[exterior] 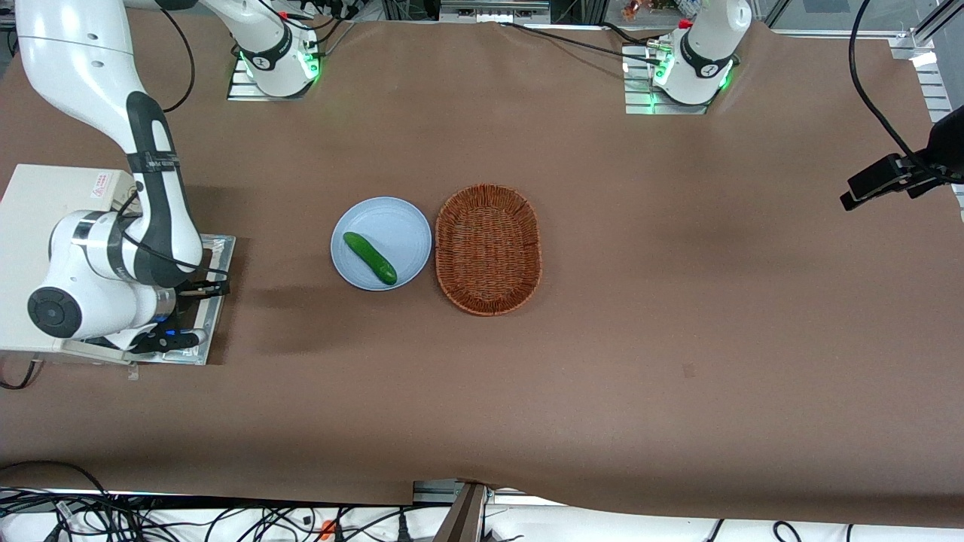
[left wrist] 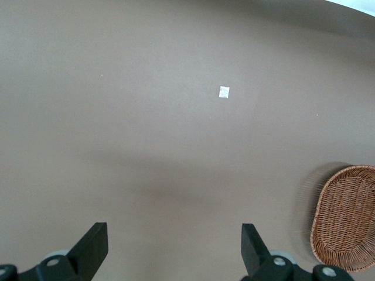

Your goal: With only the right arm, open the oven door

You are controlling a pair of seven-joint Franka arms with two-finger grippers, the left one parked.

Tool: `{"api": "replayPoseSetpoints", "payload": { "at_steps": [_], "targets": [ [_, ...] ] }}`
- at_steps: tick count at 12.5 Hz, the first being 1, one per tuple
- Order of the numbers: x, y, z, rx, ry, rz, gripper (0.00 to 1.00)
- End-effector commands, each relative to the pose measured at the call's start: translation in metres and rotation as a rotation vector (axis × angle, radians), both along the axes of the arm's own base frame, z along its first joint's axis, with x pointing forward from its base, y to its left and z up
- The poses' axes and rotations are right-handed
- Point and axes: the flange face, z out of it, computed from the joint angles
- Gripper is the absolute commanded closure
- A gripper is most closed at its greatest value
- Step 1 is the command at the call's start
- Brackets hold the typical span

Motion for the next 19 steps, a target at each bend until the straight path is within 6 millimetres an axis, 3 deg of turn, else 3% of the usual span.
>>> {"api": "replayPoseSetpoints", "payload": {
  "at_steps": [1, 4, 8, 11, 15, 16, 19],
  "targets": [
    [0.013, -0.003, 0.054, 0.014, -0.068, 0.039, 0.0],
    [0.016, -0.002, 0.101, 0.015, -0.037, 0.025, 0.0],
    [-0.008, -0.008, 0.185, 0.03, -0.071, 0.009, 0.0],
    [-0.028, -0.027, 0.238, 0.03, -0.138, -0.022, 0.0],
    [-0.052, -0.047, 0.29, 0.038, -0.251, -0.049, 0.0],
    [-0.061, -0.059, 0.295, 0.042, -0.279, -0.065, 0.0],
    [-0.083, -0.066, 0.307, 0.045, -0.313, -0.122, 0.0]
  ]
}}
